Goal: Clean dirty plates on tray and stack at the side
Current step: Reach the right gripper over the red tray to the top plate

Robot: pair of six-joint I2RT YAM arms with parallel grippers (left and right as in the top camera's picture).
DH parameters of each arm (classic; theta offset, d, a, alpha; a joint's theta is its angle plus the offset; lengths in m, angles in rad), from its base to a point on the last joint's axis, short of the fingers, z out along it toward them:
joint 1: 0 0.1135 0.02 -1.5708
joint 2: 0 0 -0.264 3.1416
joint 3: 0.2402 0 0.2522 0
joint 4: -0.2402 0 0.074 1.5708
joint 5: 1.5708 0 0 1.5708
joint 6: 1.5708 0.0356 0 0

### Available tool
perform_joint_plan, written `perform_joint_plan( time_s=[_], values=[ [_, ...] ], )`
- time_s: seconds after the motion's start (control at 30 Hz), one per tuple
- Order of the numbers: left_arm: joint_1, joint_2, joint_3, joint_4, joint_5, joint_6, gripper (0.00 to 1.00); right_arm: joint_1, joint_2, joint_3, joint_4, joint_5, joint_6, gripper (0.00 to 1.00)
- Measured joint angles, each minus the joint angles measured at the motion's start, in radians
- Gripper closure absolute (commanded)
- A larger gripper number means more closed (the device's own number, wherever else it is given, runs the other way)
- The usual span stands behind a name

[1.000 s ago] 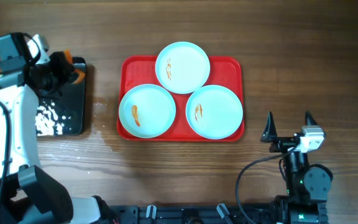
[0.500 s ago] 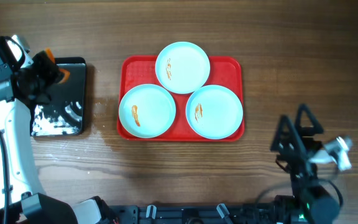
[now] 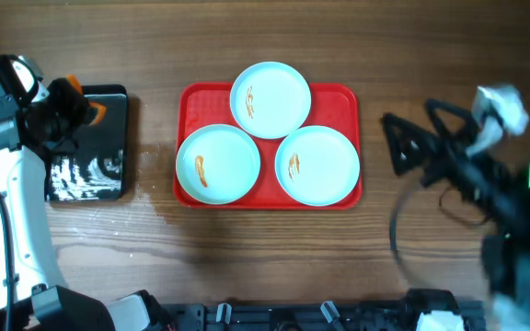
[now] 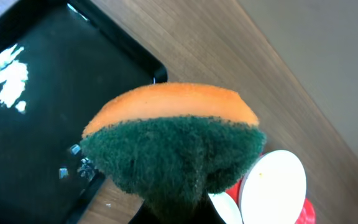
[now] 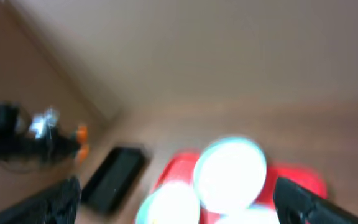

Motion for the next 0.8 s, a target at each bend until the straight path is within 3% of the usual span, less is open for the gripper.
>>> perform_joint_plan(
  time_s=[0.17,0.43,0.6,0.7,0.8],
  values=[
    [0.0,0.0,0.0,-0.005,0.006,-0.01,0.96,0.105,0.341,0.332,-0.344,-0.062,-0.207,0.0],
    [0.0,0.0,0.0,-0.02,0.006,-0.014,0.96,0.338,0.566,0.416,-0.325,-0.026,-0.278,0.02],
    [0.0,0.0,0.0,-0.039,0.006,-0.014,0.96,0.41,0.724,0.421,-0.249,-0.002,-0.202,0.64],
    [0.0,0.0,0.0,-0.045,0.006,-0.014,0.96,0.46,0.83,0.421,-0.242,0.072,-0.143,0.64],
    [0.0,0.0,0.0,-0.05,0.006,-0.014,0.96,0.517,0.932,0.421,-0.235,0.174,-0.082,0.49]
  ],
)
